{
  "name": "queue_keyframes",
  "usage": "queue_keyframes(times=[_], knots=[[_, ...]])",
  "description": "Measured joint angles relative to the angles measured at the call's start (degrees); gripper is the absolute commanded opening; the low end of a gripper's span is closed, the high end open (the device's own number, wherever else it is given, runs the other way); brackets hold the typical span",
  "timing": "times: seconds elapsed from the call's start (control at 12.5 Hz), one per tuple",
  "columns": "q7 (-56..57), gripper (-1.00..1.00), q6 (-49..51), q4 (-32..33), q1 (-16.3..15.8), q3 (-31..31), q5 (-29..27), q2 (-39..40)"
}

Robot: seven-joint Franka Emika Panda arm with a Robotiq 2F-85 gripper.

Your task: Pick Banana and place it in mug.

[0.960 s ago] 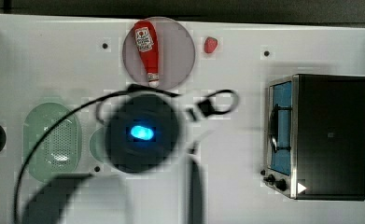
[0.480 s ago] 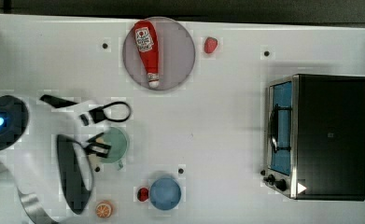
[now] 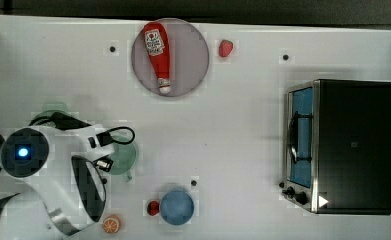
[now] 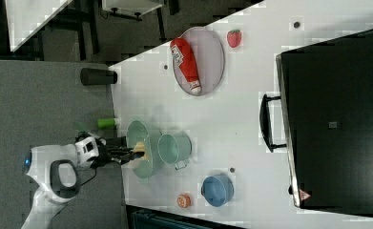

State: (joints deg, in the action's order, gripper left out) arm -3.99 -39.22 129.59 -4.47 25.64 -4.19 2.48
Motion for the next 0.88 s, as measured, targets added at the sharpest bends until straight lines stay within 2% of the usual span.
queue_keyframes(times=[0.16,0.32,0.8,0.88], knots=[[-1.4,-0.38,-4.6,0.9,0.6,0.1,1.6,3.2],[-1.8,-0.34,-9.4,3.2,1.1,-0.1,-0.9,5.2],[-3.1,0.97,-12.7,8.4,1.3,-0.4,1.2,9.5],[-3.1,1.00,-12.6,8.3,1.3,-0.2,1.2,9.3]])
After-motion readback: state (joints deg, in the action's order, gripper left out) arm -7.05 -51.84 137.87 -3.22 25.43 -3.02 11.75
